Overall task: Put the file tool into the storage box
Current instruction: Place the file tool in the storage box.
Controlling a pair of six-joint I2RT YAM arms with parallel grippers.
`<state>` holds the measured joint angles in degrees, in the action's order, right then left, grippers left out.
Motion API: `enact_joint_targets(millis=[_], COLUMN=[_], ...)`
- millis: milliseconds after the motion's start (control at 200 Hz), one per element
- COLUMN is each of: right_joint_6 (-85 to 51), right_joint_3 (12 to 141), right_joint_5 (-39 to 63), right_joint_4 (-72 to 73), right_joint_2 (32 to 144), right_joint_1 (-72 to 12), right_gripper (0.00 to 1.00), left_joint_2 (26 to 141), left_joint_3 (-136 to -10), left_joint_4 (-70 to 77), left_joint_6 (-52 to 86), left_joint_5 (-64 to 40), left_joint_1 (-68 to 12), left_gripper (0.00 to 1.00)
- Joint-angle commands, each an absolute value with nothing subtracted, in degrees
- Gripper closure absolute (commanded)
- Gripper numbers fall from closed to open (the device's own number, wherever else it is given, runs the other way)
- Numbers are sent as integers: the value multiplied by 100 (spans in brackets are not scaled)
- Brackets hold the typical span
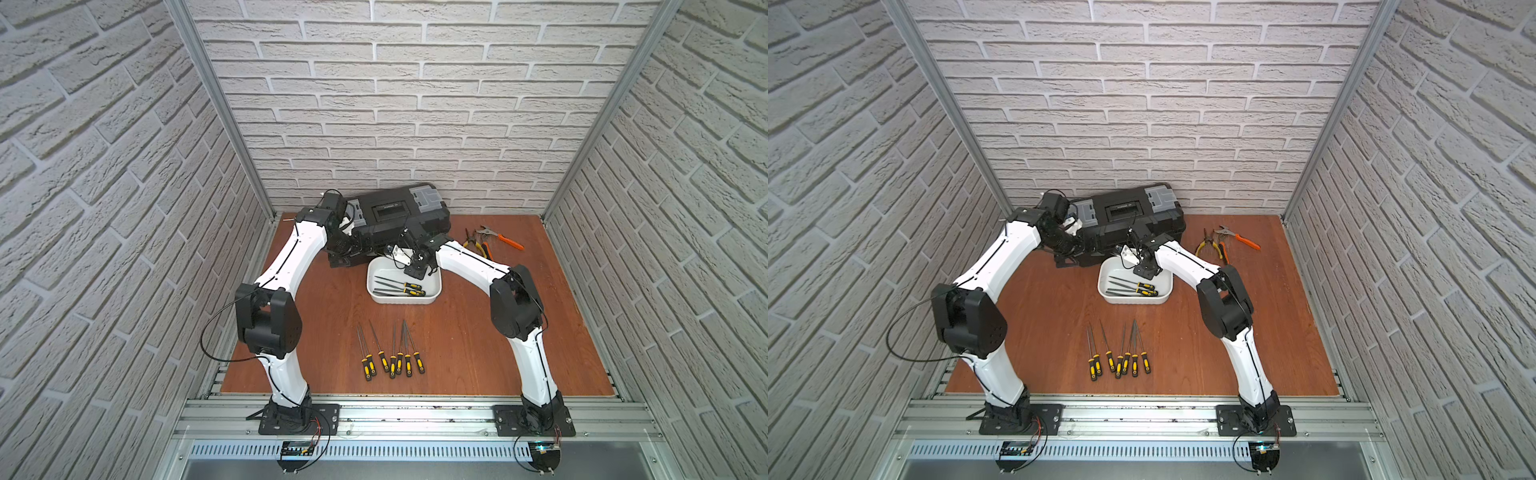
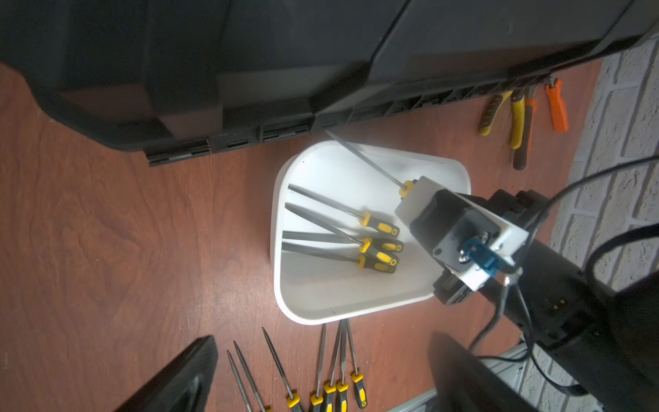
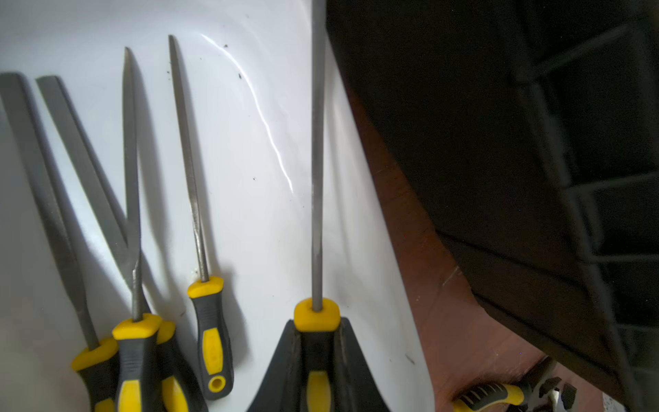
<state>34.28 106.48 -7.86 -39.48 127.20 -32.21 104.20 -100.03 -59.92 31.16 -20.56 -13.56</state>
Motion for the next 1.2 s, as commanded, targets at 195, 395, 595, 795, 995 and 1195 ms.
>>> enact_joint_targets(millis=[195, 395, 595, 795, 995, 1195], right_joint_6=[3577, 3458, 2957, 2023, 410, -2015], right_joint_3=[9931, 9982, 10218, 10361, 9828, 8322], right_joint_5=[-655, -810, -850, -969, -1111, -991], right_joint_4=[-3674, -3785, -3936, -4137, -4145, -3782], right_joint_2=[12556, 12680, 12498, 11919, 10746, 9339], right_joint_1=[-3341, -3454, -3505, -3507, -3490, -3532], right_gripper=[94, 72, 58, 58, 58, 60], left_joint_2=[10251, 10171, 10017, 9819, 9400, 8725], left_joint_3=[-9919, -9780, -9669, -9487, -9099, -8150], left_joint_4=[-6038, -6012, -5943, -5924, -5756, -5329], left_joint_6=[3129, 3120, 3101, 2922, 2778, 2792], left_joint_5=[-1936, -1964, -1942, -1818, -1763, -1993], left_joint_1=[-1341, -1345, -1352, -1345, -1296, -1187], left_gripper=[2, 2, 2, 2, 2, 2])
